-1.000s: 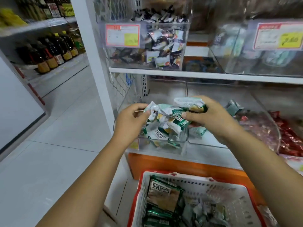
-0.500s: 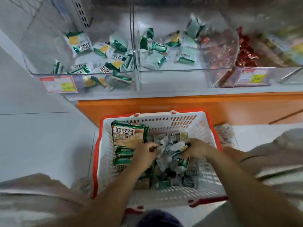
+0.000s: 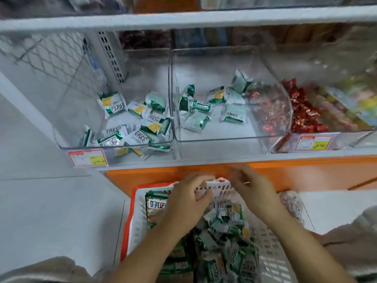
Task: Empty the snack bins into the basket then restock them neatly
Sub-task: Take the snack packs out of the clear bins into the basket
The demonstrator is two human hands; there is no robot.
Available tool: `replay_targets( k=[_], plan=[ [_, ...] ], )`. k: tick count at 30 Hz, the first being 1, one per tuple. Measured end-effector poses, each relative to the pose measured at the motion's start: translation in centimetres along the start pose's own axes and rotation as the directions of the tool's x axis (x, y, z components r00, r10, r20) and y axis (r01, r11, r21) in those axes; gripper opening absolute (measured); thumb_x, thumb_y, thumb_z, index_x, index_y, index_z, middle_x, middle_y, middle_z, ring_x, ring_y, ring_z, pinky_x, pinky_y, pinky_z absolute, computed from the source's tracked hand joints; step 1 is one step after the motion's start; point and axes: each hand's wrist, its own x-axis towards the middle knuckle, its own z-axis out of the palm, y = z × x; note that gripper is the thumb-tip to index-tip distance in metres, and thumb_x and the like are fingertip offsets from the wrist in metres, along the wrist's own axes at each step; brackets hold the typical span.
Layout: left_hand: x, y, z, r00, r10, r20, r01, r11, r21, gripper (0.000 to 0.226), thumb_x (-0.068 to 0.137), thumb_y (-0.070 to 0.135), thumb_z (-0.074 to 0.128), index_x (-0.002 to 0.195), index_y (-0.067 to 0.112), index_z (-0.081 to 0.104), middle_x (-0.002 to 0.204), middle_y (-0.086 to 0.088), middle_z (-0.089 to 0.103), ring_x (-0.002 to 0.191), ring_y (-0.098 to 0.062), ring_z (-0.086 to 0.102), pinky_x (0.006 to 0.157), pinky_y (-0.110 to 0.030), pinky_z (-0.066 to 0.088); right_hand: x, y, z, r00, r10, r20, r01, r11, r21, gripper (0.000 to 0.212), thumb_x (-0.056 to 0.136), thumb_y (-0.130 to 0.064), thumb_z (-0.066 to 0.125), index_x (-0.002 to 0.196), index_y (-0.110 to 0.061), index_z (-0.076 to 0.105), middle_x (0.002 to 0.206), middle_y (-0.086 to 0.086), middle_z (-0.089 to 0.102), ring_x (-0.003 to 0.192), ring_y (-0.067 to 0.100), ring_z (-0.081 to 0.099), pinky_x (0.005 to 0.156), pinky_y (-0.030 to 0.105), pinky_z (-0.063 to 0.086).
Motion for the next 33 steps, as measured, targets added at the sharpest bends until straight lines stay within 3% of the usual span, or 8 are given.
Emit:
replay_targets(
  k=[3,6,8,11,17,21,27,33],
  plan=[
    [3.0,5.7,-4.1,0.967,0.232,-0.107,-0.232,0.973,0.014,0.028,0.093,0.025,0.064,0.12,0.034,0.064,0.107,0.03,0.056,0.102,0.01,0.055,0.083,-0.006,0.044,2.4,-7.2,-3.2,0.951,-0.218,-0.218,0.254,0.955,0.154,0.031,0.091,-0.014,0.061,0.091,-0.046,0.062,0.082,-0.005,0.07,0.077,0.019,0.067,0.07,0.031,0.053],
    [7.8,8.5,-5.8,0.948,0.268,-0.174,-0.26,0.963,0.071,0.034,0.093,0.024,0.065,0.125,0.031,0.062,0.109,0.02,0.058,0.099,0.006,0.056,0.086,-0.017,0.05,7.8,-10.9,-5.8,0.911,-0.339,-0.235,0.355,0.935,0.028,0.026,0.092,-0.01,0.06,0.096,-0.036,0.064,0.089,-0.011,0.066,0.077,0.006,0.061,0.07,0.019,0.048],
    [11.6,8.4,-5.5,0.962,0.208,-0.177,-0.171,0.965,0.2,0.045,0.091,0.027,0.066,0.135,0.028,0.054,0.127,0.009,0.055,0.112,-0.004,0.052,0.095,-0.024,0.045,12.5,-11.1,-6.6,0.954,-0.279,-0.107,0.264,0.955,-0.137,0.028,0.089,-0.008,0.063,0.113,-0.023,0.065,0.11,-0.002,0.063,0.087,0.009,0.057,0.074,0.013,0.041],
    [16.8,6.9,-4.4,0.978,0.006,-0.21,0.064,0.943,0.326,0.072,0.084,0.039,0.073,0.146,0.022,0.039,0.151,-0.01,0.035,0.138,-0.027,0.033,0.113,-0.04,0.032,18.9,-9.2,-7.1,0.983,-0.145,0.116,0.179,0.912,-0.37,0.07,0.078,-0.014,0.077,0.141,-0.022,0.046,0.143,0.008,0.046,0.122,0.022,0.05,0.097,0.018,0.035],
    [21.4,5.6,-3.3,0.966,-0.165,-0.198,0.236,0.874,0.424,0.11,0.068,0.051,0.082,0.155,0.028,0.017,0.162,-0.015,0.007,0.147,-0.038,0.014,0.118,-0.052,0.023,24.4,-7.3,-5.1,0.957,-0.003,0.291,0.141,0.881,-0.452,0.125,0.063,-0.03,0.089,0.154,-0.03,0.003,0.157,0.012,0.021,0.145,0.032,0.019,0.115,0.044,0.021],
    [22.0,4.3,-2.8,0.976,-0.162,-0.147,0.215,0.84,0.498,0.086,0.075,0.047,0.077,0.147,0.041,0.031,0.153,-0.006,0.035,0.135,-0.031,0.032,0.108,-0.046,0.036,24.5,-6.7,-4.7,0.981,-0.01,0.196,0.14,0.737,-0.662,0.112,0.061,-0.041,0.087,0.15,-0.039,0.018,0.154,0.01,0.019,0.14,0.038,0.016,0.114,0.053,0.018],
    [22.3,4.0,-2.5,0.971,-0.191,-0.146,0.238,0.837,0.493,0.081,0.071,0.058,0.076,0.142,0.041,0.04,0.147,-0.006,0.036,0.131,-0.031,0.037,0.106,-0.043,0.037,22.9,-6.6,-4.7,0.989,-0.026,0.148,0.103,0.834,-0.543,0.077,0.073,-0.03,0.081,0.14,-0.035,0.043,0.14,0.01,0.029,0.125,0.034,0.04,0.108,0.04,0.035],
    [22.2,4.3,-2.1,0.967,-0.25,-0.052,0.238,0.809,0.538,0.077,0.08,0.057,0.068,0.146,0.05,0.027,0.153,-0.008,0.034,0.134,-0.033,0.031,0.105,-0.044,0.029,23.4,-5.7,-4.1,0.988,0.005,0.155,0.088,0.807,-0.585,0.082,0.08,-0.031,0.07,0.146,-0.047,0.024,0.151,0.008,0.018,0.133,0.041,0.03,0.107,0.051,0.037]
  ],
)
